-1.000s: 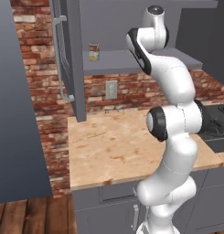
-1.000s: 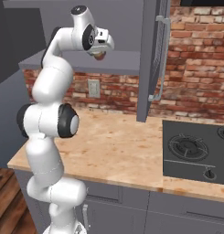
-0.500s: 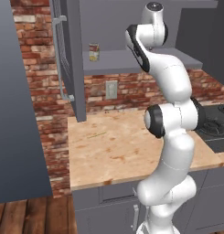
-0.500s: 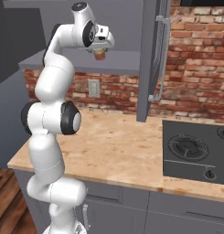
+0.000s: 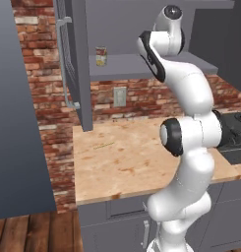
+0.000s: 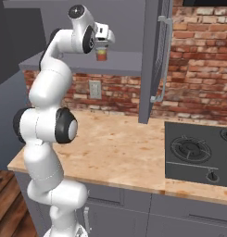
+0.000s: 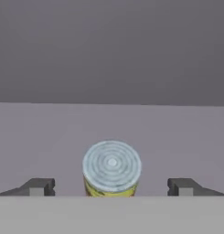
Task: Restock the canned food cabinet by taking the new fresh canned food from the counter and placing it in the cabinet. Then, take the old canned food from the cabinet and place it on the counter.
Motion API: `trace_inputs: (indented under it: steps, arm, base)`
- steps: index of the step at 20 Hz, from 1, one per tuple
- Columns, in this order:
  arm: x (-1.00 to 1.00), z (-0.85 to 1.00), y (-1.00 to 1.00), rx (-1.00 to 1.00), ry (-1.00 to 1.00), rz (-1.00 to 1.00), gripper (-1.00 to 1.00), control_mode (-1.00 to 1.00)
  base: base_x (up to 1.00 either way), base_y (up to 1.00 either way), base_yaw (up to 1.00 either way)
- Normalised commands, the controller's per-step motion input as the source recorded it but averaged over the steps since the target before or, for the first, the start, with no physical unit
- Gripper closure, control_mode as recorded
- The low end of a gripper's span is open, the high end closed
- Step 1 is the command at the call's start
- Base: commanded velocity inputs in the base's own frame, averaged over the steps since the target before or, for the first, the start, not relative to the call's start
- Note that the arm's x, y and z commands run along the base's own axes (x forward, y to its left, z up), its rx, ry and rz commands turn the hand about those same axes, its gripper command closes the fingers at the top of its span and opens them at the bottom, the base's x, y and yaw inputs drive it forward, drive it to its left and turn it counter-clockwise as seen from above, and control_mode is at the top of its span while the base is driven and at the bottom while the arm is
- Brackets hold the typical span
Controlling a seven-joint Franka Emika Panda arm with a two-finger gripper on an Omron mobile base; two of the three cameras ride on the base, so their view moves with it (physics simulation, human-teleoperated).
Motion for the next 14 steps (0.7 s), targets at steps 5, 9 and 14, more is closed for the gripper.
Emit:
trace_inputs:
  steps: [5,9,14]
  arm:
    - [-1.00,0.38,0.00,0.11,-0.31,0.00,-1.00,-1.00]
    - [-1.00,0.52,0.10,0.03,-0.06,0.01,-1.00,-1.00]
    - [-1.00,0.32,0.45,-0.02,0.11,0.07,-1.00,-1.00]
  base:
    - [0.00,0.00,0.00]
    - [0.00,0.00,0.00]
    - [0.00,0.00,0.00]
